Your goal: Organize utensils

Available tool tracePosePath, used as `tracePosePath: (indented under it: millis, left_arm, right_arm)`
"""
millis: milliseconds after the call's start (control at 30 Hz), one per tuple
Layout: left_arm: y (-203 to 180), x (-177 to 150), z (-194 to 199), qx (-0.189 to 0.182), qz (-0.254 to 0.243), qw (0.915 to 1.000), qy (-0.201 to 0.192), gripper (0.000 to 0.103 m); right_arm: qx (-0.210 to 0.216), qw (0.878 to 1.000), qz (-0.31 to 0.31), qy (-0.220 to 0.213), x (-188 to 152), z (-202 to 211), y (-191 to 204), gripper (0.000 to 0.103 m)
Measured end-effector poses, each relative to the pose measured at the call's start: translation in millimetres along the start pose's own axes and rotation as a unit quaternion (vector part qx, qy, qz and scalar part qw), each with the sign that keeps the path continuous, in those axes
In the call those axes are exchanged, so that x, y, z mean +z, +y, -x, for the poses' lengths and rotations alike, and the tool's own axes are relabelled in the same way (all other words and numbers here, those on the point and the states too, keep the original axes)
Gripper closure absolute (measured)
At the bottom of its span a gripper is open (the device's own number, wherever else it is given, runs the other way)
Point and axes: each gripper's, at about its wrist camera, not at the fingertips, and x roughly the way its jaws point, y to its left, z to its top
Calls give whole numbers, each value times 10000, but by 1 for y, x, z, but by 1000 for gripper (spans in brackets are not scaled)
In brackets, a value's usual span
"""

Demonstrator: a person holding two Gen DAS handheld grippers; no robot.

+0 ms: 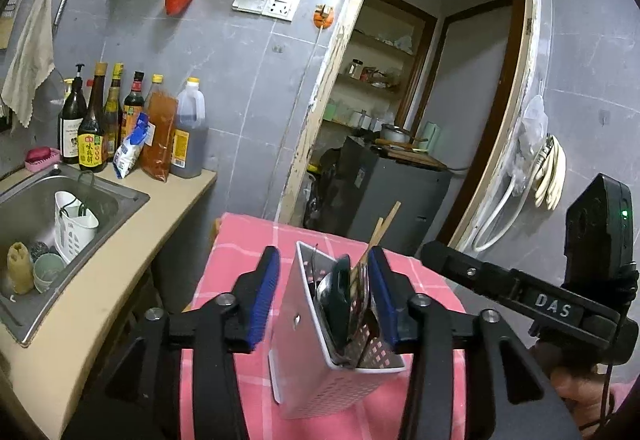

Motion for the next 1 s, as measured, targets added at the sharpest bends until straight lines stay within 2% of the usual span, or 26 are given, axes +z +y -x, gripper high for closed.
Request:
tracePosePath:
  millis: [167,267,300,400,500,567,633,1000]
  left_arm:
    - [-2,6,11,-1,-57,10000,-71,58]
    - [-6,6,18,3,-75,9999,-110,41]
    - [-7,6,21,2,-77,9999,-148,40]
    - [-12,5,27,34,-97,9998,-143,40]
    - [-19,2,35,54,-88,9999,-118,38]
    - [-24,-2,43,99,-77,9999,-105,31]
    - [-29,-6,50,109,-65,9998,-118,31]
    - [-63,-49,103,301,-143,9994,99,30]
  right_arm:
    - [-264,9991,20,-325,1,23,3,49]
    - [-516,9971,11,-564,2,40,3,31]
    - [-610,9961,31,-641,1,46,2,26]
    - [-829,9936,68,-770,0,63,0,22]
    - [-1036,9909,107,-847,-5,79,-3,7]
    - [-1149,9893,137,-888,-9,89,-5,6]
    - [-1280,9877,168,-879,-15,102,-5,0]
    - [-1741,9810,391,-761,-55,168,6,0]
